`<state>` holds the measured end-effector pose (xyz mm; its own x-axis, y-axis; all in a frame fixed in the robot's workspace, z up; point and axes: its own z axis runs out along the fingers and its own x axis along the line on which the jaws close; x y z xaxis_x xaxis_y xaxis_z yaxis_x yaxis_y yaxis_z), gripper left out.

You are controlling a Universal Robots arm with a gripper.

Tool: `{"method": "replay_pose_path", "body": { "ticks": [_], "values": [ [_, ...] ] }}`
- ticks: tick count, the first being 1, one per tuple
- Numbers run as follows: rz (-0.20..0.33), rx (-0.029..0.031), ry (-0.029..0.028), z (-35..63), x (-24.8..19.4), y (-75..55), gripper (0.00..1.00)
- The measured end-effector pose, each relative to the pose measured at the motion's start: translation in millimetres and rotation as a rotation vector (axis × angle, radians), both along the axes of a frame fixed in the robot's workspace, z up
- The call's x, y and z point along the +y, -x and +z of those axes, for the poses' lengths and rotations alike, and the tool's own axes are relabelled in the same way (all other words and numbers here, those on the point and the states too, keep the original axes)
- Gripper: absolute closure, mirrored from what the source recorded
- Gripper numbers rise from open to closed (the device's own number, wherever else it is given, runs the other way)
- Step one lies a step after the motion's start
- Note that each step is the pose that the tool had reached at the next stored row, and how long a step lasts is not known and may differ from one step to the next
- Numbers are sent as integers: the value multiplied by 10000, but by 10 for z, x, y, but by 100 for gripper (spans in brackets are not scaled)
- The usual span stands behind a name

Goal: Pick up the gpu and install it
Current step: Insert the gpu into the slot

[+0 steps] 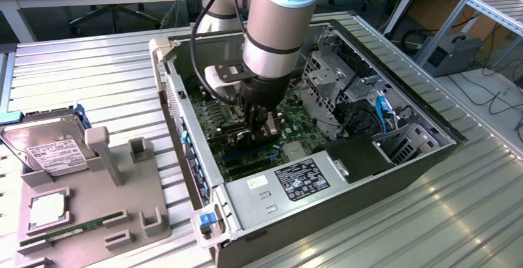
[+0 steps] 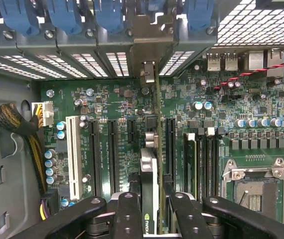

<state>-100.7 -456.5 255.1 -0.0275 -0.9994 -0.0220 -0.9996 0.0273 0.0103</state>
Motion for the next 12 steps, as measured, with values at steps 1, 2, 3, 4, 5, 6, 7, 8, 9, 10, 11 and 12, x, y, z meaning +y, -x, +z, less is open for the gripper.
{"method": "replay_pose_path", "body": {
  "ticks": [1, 2, 3, 4, 5, 6, 7, 8, 9, 10, 11, 12],
  "values": [
    [0, 1, 2, -1, 0, 0, 73],
    [0, 1, 2, -3, 0, 0, 73],
    [0, -1, -2, -9, 0, 0, 73],
    [0, -1, -2, -12, 0, 0, 73],
    [0, 1, 1, -13, 0, 0, 73],
    [0, 2, 3, -14, 0, 0, 73],
    [0, 1, 2, -16, 0, 0, 73],
    [0, 1, 1, -22, 0, 0, 73],
    [-1, 2, 3, -28, 0, 0, 73],
    [0, 3, 5, -29, -1, 0, 73],
    [0, 2, 4, -30, 0, 0, 73],
    [0, 1, 2, -38, 0, 0, 73]
  ]
}}
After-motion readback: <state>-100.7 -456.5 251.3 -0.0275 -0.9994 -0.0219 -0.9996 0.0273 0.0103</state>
